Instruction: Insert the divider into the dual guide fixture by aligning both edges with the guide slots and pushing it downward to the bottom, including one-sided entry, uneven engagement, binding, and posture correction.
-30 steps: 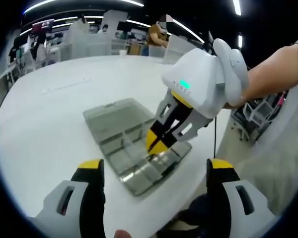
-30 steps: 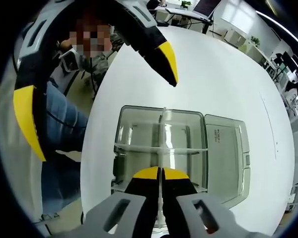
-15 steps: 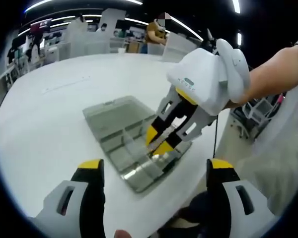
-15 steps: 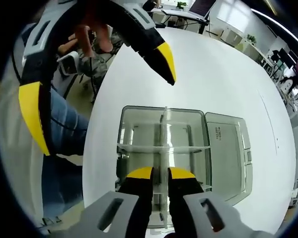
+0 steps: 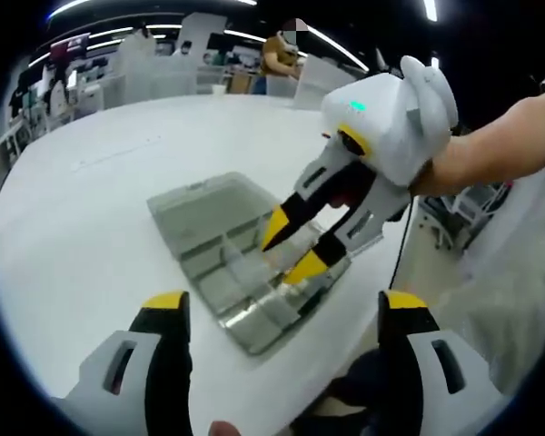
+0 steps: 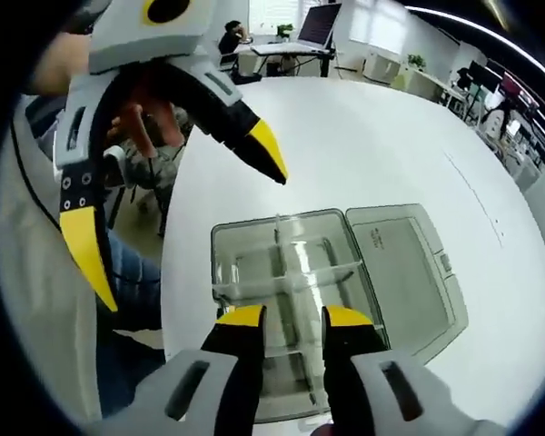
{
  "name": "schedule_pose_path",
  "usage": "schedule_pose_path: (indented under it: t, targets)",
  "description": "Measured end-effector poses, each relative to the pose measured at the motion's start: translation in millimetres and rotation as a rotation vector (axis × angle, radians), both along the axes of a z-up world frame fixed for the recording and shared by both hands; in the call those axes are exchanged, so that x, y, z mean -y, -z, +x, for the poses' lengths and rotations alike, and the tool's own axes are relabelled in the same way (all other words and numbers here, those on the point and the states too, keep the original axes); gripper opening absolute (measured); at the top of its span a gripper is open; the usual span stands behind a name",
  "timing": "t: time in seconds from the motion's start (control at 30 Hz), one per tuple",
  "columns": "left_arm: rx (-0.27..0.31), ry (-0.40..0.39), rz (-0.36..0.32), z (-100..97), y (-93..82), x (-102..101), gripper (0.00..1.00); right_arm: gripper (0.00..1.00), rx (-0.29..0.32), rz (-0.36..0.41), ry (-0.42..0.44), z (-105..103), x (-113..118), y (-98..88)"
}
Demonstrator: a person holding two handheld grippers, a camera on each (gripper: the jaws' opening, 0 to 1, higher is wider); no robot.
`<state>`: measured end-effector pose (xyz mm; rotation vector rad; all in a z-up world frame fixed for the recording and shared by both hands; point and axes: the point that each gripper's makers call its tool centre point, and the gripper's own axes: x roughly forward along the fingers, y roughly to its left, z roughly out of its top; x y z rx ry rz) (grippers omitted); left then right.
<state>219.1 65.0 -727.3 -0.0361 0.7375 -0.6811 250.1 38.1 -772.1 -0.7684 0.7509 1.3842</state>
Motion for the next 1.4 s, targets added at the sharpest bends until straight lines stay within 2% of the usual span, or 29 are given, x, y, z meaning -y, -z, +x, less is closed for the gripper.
schedule_pose_path:
  t: [0.33, 0.7, 1.1, 1.2, 1.4]
  targets:
    - [0.0, 0.013, -0.001, 2.6, 2.1, 4, 0.83, 0.31, -0.071, 0.1, 0.128, -4, 2, -11.9]
    - [0.006, -0.001, 0.004, 4.7, 2.9, 1, 0.85, 0.44, -0.101, 0.186, 0.255, -12, 4, -23.7]
    - [0.009, -0.016, 0.004, 0.5, 5.0, 1, 0.91, 0.58, -0.104, 0.239, 0.372, -16, 13, -32.2]
    - [0.017, -0.034, 0.009, 1.3, 4.5, -2, 0.94, 0.63, -0.098, 0.24, 0.405, -16, 18, -32.6]
    - [0.017, -0.049, -0.007, -3.5, 2.1, -2, 0.94, 0.72, -0.093, 0.244, 0.479, -18, 32, -31.8]
